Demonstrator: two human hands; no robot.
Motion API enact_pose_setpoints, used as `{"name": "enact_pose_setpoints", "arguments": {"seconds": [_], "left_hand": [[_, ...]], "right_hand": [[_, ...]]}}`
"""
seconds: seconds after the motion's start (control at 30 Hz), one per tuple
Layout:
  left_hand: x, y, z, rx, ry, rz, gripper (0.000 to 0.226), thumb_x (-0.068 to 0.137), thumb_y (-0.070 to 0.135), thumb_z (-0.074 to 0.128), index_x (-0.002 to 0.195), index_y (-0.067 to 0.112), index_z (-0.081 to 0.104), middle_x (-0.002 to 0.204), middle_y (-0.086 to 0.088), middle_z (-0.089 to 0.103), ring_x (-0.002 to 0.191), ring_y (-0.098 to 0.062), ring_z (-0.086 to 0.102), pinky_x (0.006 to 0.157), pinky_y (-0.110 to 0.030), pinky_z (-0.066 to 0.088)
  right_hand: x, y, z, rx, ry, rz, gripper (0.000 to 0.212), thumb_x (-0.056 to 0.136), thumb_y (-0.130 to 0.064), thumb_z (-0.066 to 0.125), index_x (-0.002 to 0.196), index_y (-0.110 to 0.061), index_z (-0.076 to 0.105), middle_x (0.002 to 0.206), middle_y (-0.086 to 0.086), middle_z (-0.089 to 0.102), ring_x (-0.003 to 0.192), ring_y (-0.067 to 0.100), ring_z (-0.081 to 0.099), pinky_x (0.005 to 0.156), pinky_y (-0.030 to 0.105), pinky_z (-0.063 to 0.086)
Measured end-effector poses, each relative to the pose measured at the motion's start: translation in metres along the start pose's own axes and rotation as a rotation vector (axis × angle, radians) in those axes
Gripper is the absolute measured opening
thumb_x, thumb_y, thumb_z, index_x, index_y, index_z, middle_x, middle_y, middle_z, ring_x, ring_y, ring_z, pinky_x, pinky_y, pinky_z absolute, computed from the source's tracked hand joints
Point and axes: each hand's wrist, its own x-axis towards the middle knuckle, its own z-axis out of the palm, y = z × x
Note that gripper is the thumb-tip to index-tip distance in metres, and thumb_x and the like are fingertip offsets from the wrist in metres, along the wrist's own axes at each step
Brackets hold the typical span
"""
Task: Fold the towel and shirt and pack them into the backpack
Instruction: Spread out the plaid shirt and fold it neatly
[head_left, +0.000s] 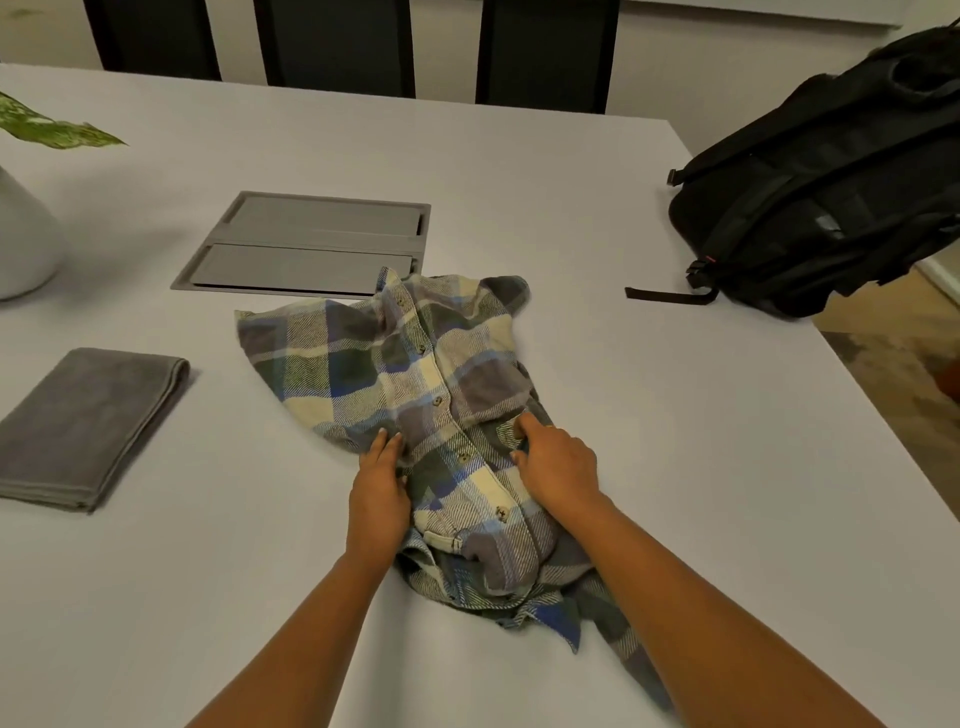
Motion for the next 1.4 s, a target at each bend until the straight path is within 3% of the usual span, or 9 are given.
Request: {"name": "enact_pose_setpoints", "arguments": {"seconds": [0.27,0.43,0.57,0.7,0.87,1.03,1.1,1.2,1.4], "left_hand": [[-0.003,0.012,0.005,-0.192,0.083,-0.056,0.056,0.086,-0.013,0.049,0.137,0.009,0.045,0.152,-0.009,0.027,0.138,-0.026,0.029,0.11,-0.028,0.023],[0.001,0.008,-0.002,-0.3,0.19,-0.189,0.067,0.085,-0.003,0.06,0.144,0.009,0.029,0.154,-0.013,0.02,0.141,-0.027,0.021,0.112,-0.032,0.019],[0.01,0.005,-0.007,-0.339,0.196,-0.262,0.07,0.087,0.007,0.062,0.145,0.009,0.024,0.155,-0.013,0.015,0.141,-0.03,0.02,0.113,-0.037,0.021],[0.022,-0.007,-0.018,0.054,0.078,-0.302,0.075,0.089,0.032,0.059,0.148,0.014,0.015,0.156,-0.015,0.004,0.143,-0.036,0.007,0.112,-0.056,0.012],[0.034,-0.02,-0.028,0.327,-0.109,-0.358,0.085,0.088,0.059,0.044,0.149,0.016,0.004,0.155,-0.018,0.01,0.143,-0.038,0.005,0.111,-0.057,0.002],[0.038,-0.019,-0.017,0.13,-0.118,-0.149,0.055,0.096,0.014,0.044,0.147,0.021,0.023,0.151,-0.013,0.028,0.138,-0.034,0.026,0.114,-0.052,0.016],[0.036,-0.01,-0.016,-0.108,-0.073,-0.13,0.052,0.096,0.002,0.036,0.144,0.021,0.031,0.149,-0.008,0.034,0.132,-0.032,0.039,0.11,-0.046,0.028],[0.036,0.001,-0.017,-0.173,-0.027,-0.127,0.059,0.092,-0.01,0.03,0.143,0.02,0.034,0.148,-0.008,0.035,0.13,-0.031,0.042,0.107,-0.043,0.033],[0.041,0.012,-0.029,-0.251,0.078,-0.213,0.065,0.087,-0.018,0.032,0.143,0.014,0.035,0.14,-0.019,0.045,0.127,-0.035,0.043,0.105,-0.041,0.035]], "right_hand": [[-0.005,0.012,-0.017,0.045,-0.043,0.071,0.017,0.095,-0.025,0.048,0.11,-0.017,0.053,0.11,0.006,0.063,0.095,0.025,0.058,0.071,0.028,0.038],[-0.002,-0.005,-0.021,0.004,0.028,0.053,0.026,0.093,-0.033,0.052,0.113,-0.018,0.057,0.116,0.004,0.06,0.106,0.023,0.055,0.085,0.033,0.041],[0.002,-0.031,-0.017,0.021,0.015,-0.118,0.036,0.092,-0.039,0.051,0.123,-0.02,0.053,0.13,0.001,0.049,0.124,0.023,0.041,0.103,0.046,0.03],[0.006,-0.053,-0.008,-0.093,-0.071,-0.25,0.055,0.091,-0.044,0.052,0.139,-0.024,0.035,0.153,0.003,0.022,0.142,0.023,0.014,0.11,0.057,0.014],[0.019,-0.041,0.009,-0.228,-0.229,-0.178,0.083,0.085,-0.058,0.054,0.148,-0.036,0.005,0.158,0.004,-0.011,0.144,0.029,-0.014,0.107,0.068,0.004],[0.017,-0.032,0.011,-0.233,-0.321,-0.136,0.085,0.085,-0.069,0.04,0.147,-0.038,-0.009,0.157,0.005,-0.016,0.143,0.028,-0.018,0.108,0.067,-0.003],[0.006,-0.043,0.008,-0.244,-0.364,-0.131,0.097,0.078,-0.078,0.036,0.148,-0.032,-0.012,0.155,0.009,-0.02,0.142,0.03,-0.021,0.105,0.068,-0.007],[-0.013,-0.055,0.012,-0.247,-0.517,-0.151,0.117,0.064,-0.087,0.044,0.148,-0.029,-0.014,0.152,0.011,-0.028,0.139,0.033,-0.026,0.1,0.073,-0.007],[-0.016,-0.058,0.01,-0.406,-0.634,-0.188,0.105,0.075,-0.052,0.07,0.149,-0.033,-0.003,0.154,0.014,-0.023,0.142,0.04,-0.014,0.1,0.075,0.012]]}}
